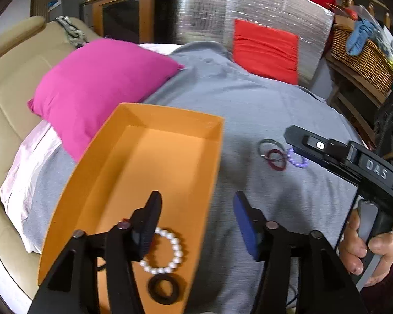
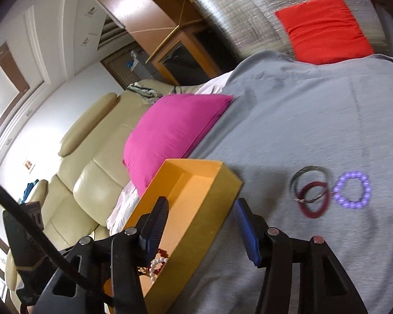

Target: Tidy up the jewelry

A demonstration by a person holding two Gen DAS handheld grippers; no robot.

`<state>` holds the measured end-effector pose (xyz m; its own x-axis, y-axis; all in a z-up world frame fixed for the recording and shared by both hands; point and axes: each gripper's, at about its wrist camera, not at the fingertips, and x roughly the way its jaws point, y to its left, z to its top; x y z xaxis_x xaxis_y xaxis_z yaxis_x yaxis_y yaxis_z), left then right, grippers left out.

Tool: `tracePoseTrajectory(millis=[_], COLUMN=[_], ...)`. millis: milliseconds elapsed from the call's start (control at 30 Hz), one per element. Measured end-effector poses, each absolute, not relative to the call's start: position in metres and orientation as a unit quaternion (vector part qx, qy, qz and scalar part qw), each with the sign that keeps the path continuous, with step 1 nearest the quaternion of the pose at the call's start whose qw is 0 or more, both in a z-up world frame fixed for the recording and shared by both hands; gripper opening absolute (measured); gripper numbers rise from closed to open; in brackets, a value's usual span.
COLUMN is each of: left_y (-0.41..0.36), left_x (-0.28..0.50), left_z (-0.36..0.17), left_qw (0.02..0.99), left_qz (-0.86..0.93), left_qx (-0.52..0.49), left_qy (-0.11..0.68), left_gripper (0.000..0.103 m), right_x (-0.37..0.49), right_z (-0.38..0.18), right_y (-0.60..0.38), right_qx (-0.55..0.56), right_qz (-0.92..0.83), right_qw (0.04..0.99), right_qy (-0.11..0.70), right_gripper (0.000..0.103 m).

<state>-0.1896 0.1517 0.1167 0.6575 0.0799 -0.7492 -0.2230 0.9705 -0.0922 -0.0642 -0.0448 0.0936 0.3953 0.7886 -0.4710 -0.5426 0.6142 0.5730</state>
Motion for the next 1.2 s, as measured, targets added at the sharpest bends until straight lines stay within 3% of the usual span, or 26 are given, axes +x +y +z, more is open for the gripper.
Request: tracePoseTrajectory(millis=[333,633,1200], left_y=[0.112,0.083,0.041], left_x=[-0.183,-0.182,-0.135], left_z=[0.119,0.109,0.093], left_qw=[0.908,0.903,0.898], left_qz=[0.063,0.036,-0.006], left_qx=[-0.071,-0.062,-0.019], left_qy=[0.409,0.424,0.439], left_gripper=[0.069,0.069,0.070], right_x=[-0.038,-0.022,-0.008], right_z=[0.104,0.107,0.085], right_y=[-0.127,-0.197,-0.250], right_qx=[0.219,0.290,0.304], right_qz=[0.343,0.290,0.240], right_qw=[0.838,0.835,0.822], right_qy=[0.362,0.368,0.417], right_gripper=[0.056,0.056,0.056])
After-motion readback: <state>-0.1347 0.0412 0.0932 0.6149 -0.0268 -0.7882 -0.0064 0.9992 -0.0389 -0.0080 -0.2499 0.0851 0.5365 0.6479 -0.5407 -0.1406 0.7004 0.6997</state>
